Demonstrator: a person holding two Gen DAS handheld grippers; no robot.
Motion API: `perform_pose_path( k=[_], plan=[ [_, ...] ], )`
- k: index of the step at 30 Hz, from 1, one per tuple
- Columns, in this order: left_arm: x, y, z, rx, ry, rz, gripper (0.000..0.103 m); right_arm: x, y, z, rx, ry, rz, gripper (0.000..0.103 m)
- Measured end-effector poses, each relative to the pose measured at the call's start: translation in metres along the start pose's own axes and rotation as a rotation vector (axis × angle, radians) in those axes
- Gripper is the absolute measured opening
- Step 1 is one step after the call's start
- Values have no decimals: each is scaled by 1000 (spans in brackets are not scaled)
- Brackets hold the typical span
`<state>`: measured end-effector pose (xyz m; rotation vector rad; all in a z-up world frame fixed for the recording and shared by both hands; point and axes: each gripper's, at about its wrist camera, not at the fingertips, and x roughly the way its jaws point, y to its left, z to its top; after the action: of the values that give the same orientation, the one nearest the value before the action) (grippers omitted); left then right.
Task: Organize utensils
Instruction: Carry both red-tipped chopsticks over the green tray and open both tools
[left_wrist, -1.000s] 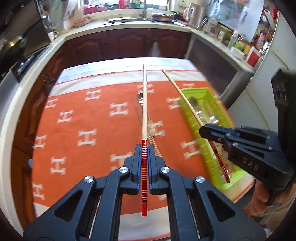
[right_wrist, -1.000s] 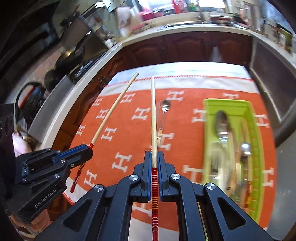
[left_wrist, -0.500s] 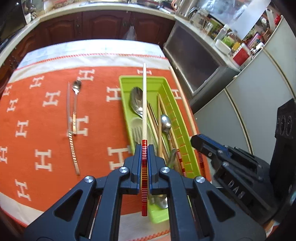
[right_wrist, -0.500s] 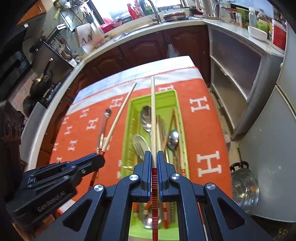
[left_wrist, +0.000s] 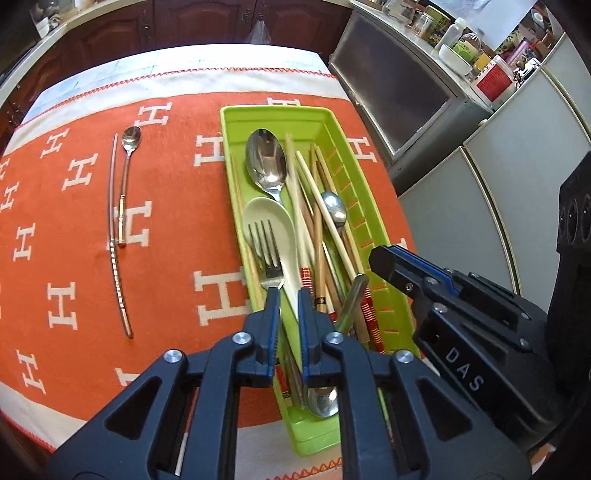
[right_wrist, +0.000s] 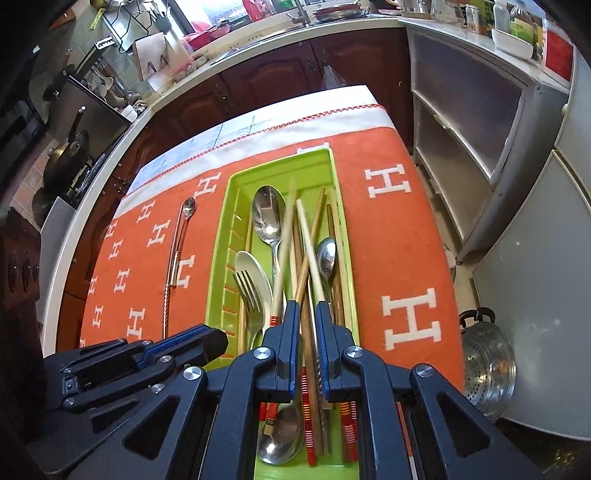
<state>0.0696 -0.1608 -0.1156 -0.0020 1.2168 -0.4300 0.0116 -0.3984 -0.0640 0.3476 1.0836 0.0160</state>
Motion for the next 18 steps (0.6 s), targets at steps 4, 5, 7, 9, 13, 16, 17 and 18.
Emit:
perform_pose_path(
  k=[4,5,7,9,13,16,17,18],
  plan=[
    [-7,9,1,-8,-14,11,14,-2,7,0,4,1,13,9],
    [-10,12,2,-12,-17,10,14,-2,9,-1,3,2,17,9],
    [-17,20,2,-20,-29,19,14,-5,13,-3,0,2,27,9],
    [-25,27,1,-22,-44,36,14,-7,18,-4,-5,2,39,9],
    [-39,41,0,-23,-70,76,19,-12,30,-9,-22,1,53,9],
    [-46,51,-1,-34,-82,92,28,-15,40,-10,-41,4,70,10],
    [-49,55,-2,-39,-90,102,29,-16,44,-10,-47,4,74,11],
    [-52,59,-2,-41,-98,112,29,-17,48,-10,-53,3,76,12]
  ],
)
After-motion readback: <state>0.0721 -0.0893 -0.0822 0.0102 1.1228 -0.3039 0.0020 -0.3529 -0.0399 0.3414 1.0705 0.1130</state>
